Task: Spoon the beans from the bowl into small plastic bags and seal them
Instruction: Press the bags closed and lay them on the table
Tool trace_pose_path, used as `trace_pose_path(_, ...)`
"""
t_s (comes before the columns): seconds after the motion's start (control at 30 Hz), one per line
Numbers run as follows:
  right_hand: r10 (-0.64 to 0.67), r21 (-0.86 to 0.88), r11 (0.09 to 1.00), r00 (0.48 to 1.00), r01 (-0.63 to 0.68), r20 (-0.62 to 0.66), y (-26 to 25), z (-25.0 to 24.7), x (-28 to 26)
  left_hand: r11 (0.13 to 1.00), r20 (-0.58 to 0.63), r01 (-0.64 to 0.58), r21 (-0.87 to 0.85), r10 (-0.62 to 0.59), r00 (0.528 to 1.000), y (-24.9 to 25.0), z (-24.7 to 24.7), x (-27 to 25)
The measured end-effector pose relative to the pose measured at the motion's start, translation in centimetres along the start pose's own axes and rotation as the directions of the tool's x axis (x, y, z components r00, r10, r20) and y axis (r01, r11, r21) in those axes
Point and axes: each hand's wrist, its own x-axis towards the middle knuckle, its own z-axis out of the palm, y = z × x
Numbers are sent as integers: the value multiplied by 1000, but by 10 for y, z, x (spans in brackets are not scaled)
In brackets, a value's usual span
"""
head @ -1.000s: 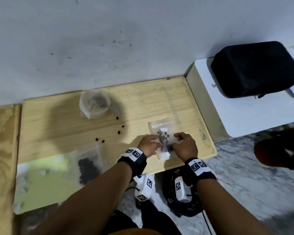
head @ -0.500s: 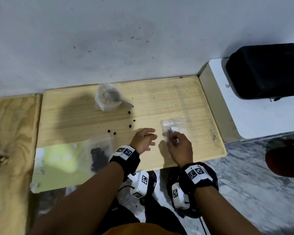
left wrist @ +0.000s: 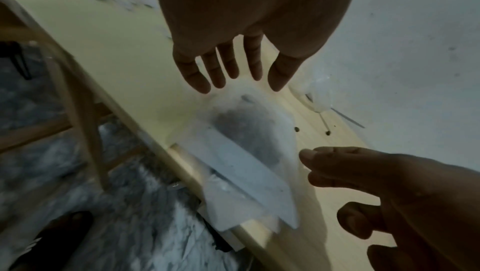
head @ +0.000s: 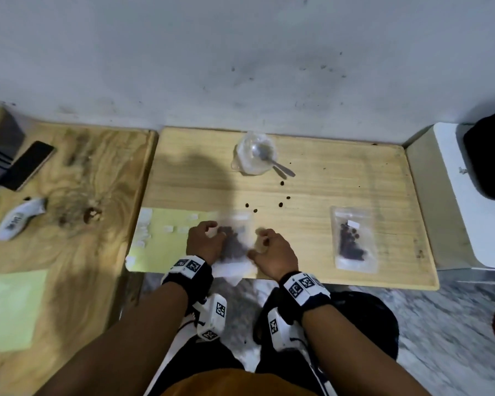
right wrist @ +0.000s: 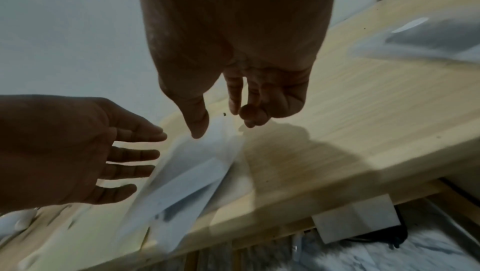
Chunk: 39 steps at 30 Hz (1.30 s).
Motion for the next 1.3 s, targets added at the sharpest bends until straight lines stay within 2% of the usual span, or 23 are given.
trace_pose_path(0.17,76,-84,994,997,-75,9,-12,20,-2,999,64,28,38,-31,998,-23,-7,4)
trace_pose_path(0.43,37,-24,999,985,-42,-167,-17,23,-12,981,131,87,-175,-64,989,-27,-14,9)
trace_pose_path(0.57,-5,91,995,963,30,-270,-27,20,-9,956,145,44,-291,-2,989,-18,-17,9)
trace_pose_path(0.63,-17,142,988,964,57,-267,-37,17,-5,943,141,-6,-331,56,988,-11,-22,10)
trace_pose_path(0.77,-68,239,965,981,111,-179,-66,20,12,889,87,-69,-453,121,989,2,-40,22)
trace_pose_path(0.9,-133,266,950,982,164,-132,-97,31,31,873,-12,-166,-459,181,983,5,-71,47)
trace_pose_path(1.0,-142,171,972,981,163,-129,-109,42,42,873,-98,-199,-446,173,980,3,-97,75)
trace_pose_path(1.13,-95,-69,993,995,92,-42,-119,55,52,893,-189,-191,-408,122,974,1,-127,108)
trace_pose_path(1.2,-93,-182,979,996,91,-3,-125,61,58,894,-197,-182,-410,108,975,4,-135,118)
trace_pose_path(1.3,-146,-340,926,987,161,69,-134,68,68,887,-200,-186,-423,108,974,9,-140,128)
